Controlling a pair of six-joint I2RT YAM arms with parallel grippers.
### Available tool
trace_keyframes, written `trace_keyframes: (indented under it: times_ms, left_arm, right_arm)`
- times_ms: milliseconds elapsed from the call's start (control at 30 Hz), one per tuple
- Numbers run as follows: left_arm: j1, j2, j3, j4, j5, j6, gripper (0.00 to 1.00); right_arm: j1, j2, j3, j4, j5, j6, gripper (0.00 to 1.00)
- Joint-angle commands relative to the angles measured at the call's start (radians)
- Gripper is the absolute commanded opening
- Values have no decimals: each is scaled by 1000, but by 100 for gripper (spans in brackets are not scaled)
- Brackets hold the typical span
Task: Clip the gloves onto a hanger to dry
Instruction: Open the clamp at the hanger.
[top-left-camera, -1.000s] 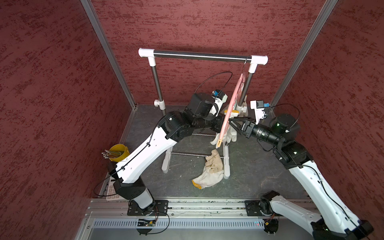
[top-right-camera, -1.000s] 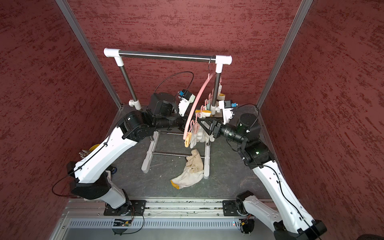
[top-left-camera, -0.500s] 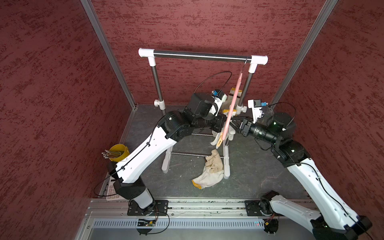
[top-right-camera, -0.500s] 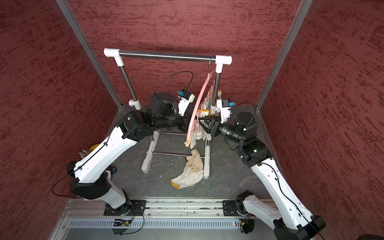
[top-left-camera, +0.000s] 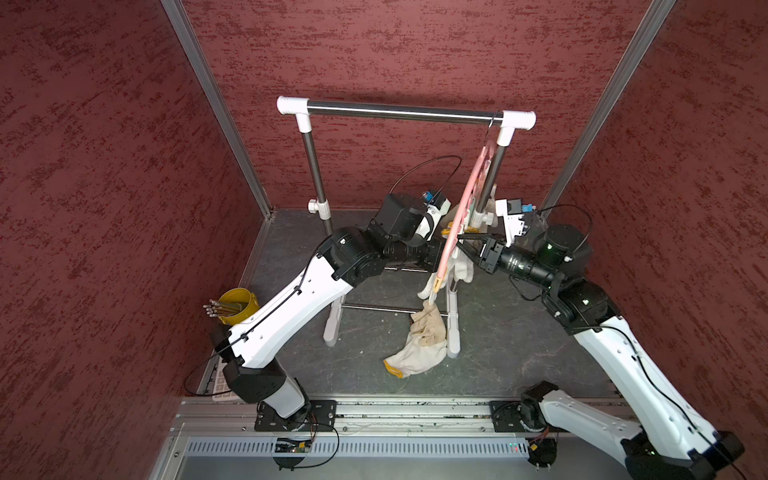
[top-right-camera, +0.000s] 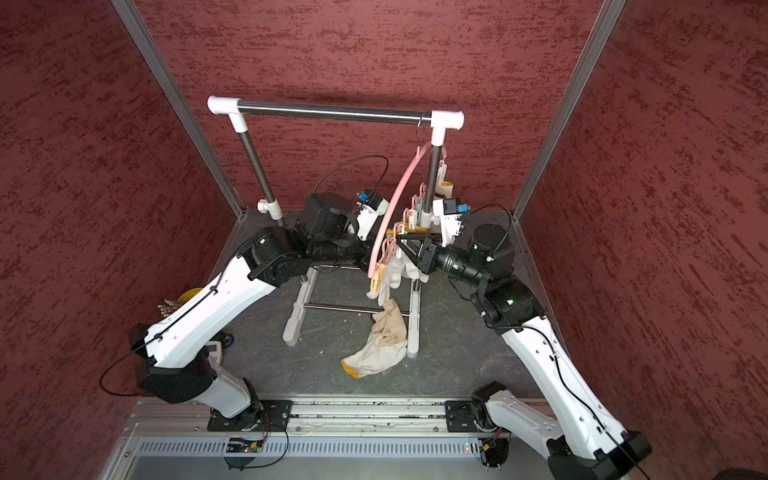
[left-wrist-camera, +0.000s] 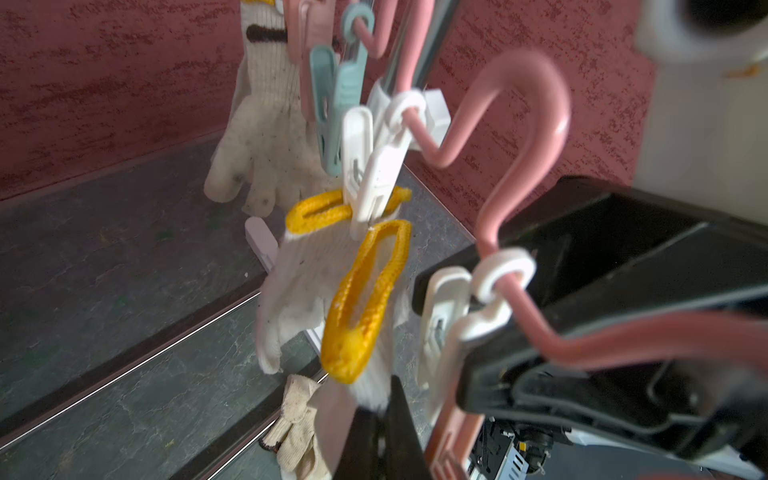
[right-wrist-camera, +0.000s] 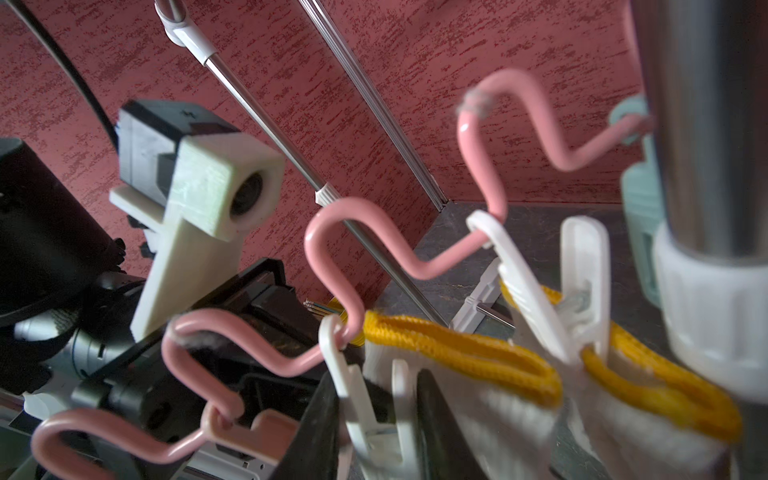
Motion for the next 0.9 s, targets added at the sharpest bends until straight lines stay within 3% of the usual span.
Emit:
trace_keyframes:
  times_ms: [0, 200, 467, 867]
  left_arm:
    - [13, -75, -104, 48, 85, 42, 0]
    - [28, -171, -280, 201, 226, 84, 0]
    - [68, -201, -352, 356, 435, 100, 0]
    - [102, -202, -411, 431, 449, 71, 0]
  right_arm:
    - [7, 6, 46, 15, -8, -20, 19]
    - [7, 21, 66, 16, -31, -24, 13]
    - [8, 24, 75, 35, -48, -18, 13]
    - [7, 18, 75, 47, -74, -13, 12]
